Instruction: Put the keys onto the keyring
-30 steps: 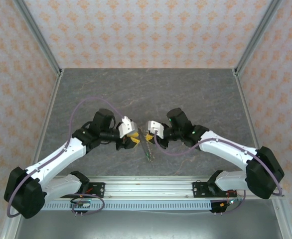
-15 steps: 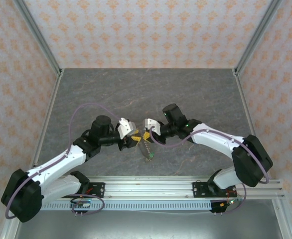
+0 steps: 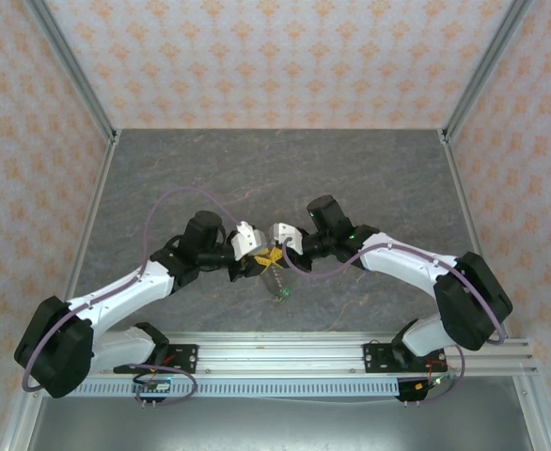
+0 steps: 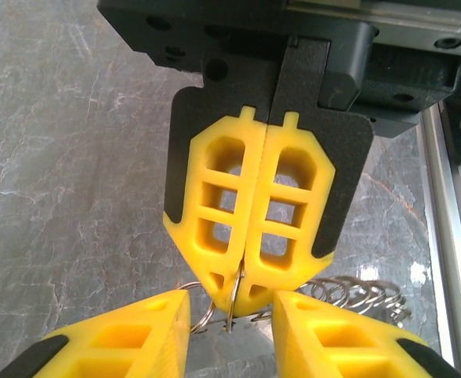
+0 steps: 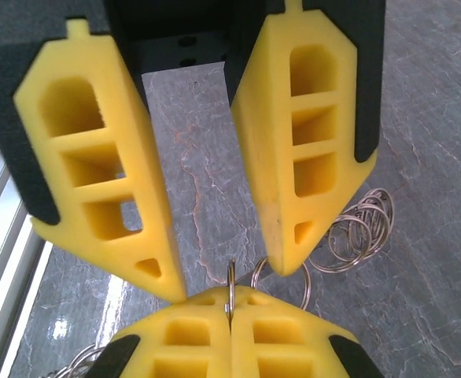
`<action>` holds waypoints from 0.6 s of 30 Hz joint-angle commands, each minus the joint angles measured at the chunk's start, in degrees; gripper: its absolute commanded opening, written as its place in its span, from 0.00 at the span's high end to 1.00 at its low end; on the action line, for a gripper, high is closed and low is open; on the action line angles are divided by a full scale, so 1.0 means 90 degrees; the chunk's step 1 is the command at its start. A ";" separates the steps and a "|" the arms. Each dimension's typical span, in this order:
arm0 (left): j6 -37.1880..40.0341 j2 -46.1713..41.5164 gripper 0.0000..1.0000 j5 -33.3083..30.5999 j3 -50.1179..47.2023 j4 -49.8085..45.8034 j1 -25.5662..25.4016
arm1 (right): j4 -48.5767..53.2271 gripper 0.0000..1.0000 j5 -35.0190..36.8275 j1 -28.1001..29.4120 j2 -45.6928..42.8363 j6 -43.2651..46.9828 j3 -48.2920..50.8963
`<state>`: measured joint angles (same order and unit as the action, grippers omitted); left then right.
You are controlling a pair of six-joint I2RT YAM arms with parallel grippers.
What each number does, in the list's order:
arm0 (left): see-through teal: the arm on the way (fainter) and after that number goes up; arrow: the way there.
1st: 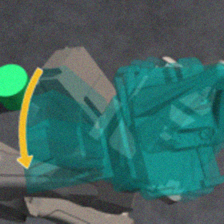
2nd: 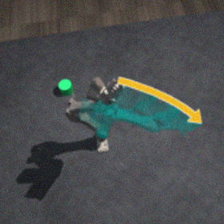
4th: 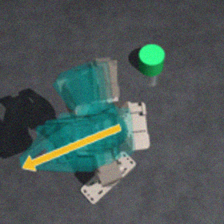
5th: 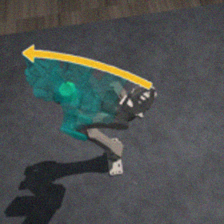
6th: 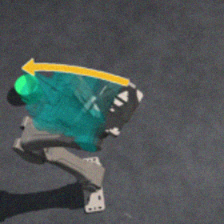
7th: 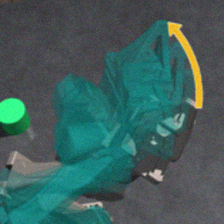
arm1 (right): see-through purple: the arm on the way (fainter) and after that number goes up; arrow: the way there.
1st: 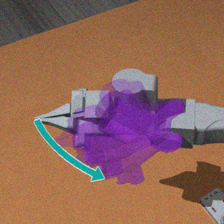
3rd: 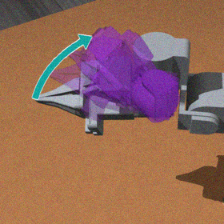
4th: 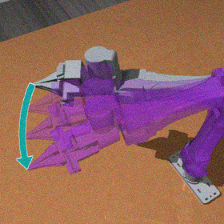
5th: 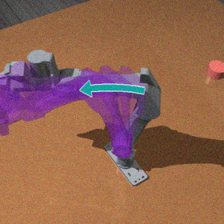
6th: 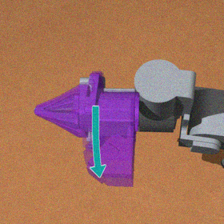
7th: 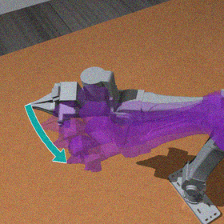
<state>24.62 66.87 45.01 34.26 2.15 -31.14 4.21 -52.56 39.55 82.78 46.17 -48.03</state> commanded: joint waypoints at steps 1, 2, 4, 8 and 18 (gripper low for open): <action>0.0367 0.0132 0.70 0.0014 0.0232 -0.0379 -0.0029 | -0.0430 1.00 -0.0356 -0.0028 -0.0094 0.0094 0.0043; 0.0400 0.0142 0.71 0.0005 0.0239 -0.0399 -0.0029 | -0.0431 1.00 -0.0371 -0.0023 -0.0097 0.0101 0.0051; 0.0500 0.0173 0.73 -0.0104 0.0255 -0.0520 -0.0034 | -0.0434 1.00 -0.0351 -0.0029 -0.0122 0.0126 0.0073; 0.0594 0.0228 0.76 -0.0180 0.0285 -0.0645 -0.0029 | -0.0380 1.00 -0.0400 -0.0030 -0.0168 0.0143 0.0078; 0.0665 0.0712 1.00 0.0171 0.0398 -0.0468 -0.0031 | -0.0731 1.00 -0.0400 -0.0029 -0.0212 -0.0309 0.0352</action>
<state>29.95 71.99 46.33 36.86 -1.06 -31.16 2.83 -52.62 38.94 82.78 44.91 -45.60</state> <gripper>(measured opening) 0.044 0.040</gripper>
